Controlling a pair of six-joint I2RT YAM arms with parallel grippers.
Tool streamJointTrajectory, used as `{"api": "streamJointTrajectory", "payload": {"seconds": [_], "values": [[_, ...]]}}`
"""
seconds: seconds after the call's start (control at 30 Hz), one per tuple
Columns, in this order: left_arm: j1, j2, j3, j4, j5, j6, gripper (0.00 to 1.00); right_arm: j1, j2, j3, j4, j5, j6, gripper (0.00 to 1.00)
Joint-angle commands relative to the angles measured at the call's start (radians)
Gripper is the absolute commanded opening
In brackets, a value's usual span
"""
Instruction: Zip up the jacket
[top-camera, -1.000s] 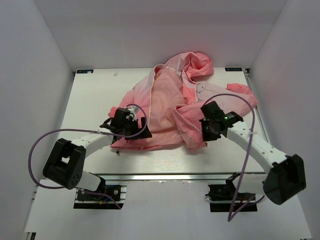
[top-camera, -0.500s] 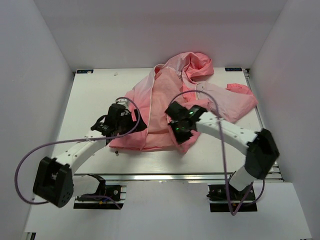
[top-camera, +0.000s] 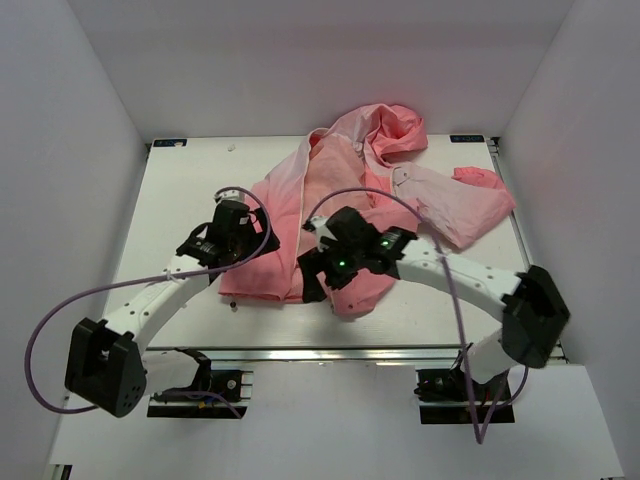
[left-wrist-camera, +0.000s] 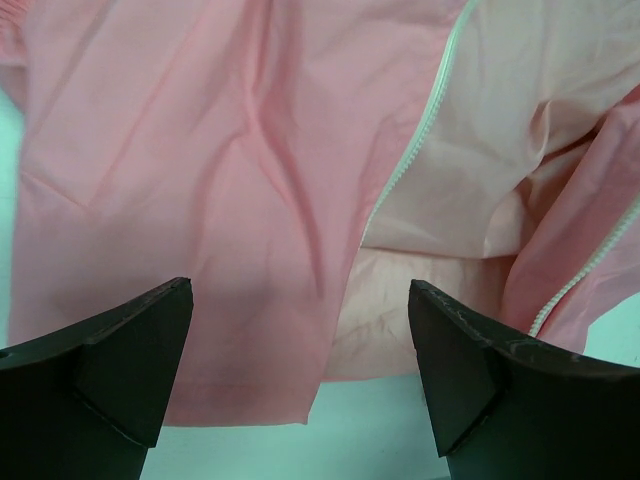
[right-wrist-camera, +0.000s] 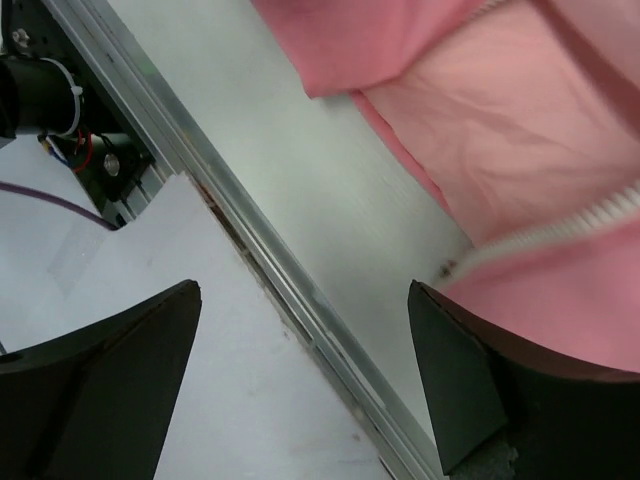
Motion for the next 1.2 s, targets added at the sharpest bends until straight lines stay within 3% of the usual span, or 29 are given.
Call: {"api": "streamJointTrajectory", "payload": {"seconds": [0.0,0.17,0.33,0.67,0.8,0.93,1.07,1.17], "values": [[0.002,0.038,0.031,0.041,0.092,0.038,0.98,-0.082,-0.130,-0.089,0.039,0.016,0.013,0.89],[0.000,0.144,0.012,0.116,0.289,0.099,0.98,-0.203,-0.190,-0.302,0.083,-0.028,0.061,0.89],[0.000,0.249,0.017,0.147,0.310,0.127,0.98,-0.332,-0.088,-0.401,0.238,-0.077,0.082,0.89],[-0.001,0.447,0.092,0.204,0.369,0.133,0.98,-0.530,0.172,-0.312,0.304,-0.065,0.024,0.89],[-0.014,0.483,0.167,0.201,0.408,0.167,0.98,-0.585,0.215,-0.220,0.268,0.048,-0.013,0.89],[-0.073,0.471,0.276,0.078,0.260,0.201,0.98,-0.607,0.170,-0.175,0.220,0.094,-0.036,0.89],[-0.171,0.449,0.370,-0.151,-0.031,0.198,0.98,-0.607,0.066,-0.207,0.185,0.065,-0.037,0.89],[-0.254,0.452,0.413,-0.279,-0.142,0.161,0.98,-0.604,-0.023,-0.253,0.155,0.056,-0.037,0.89]]}}
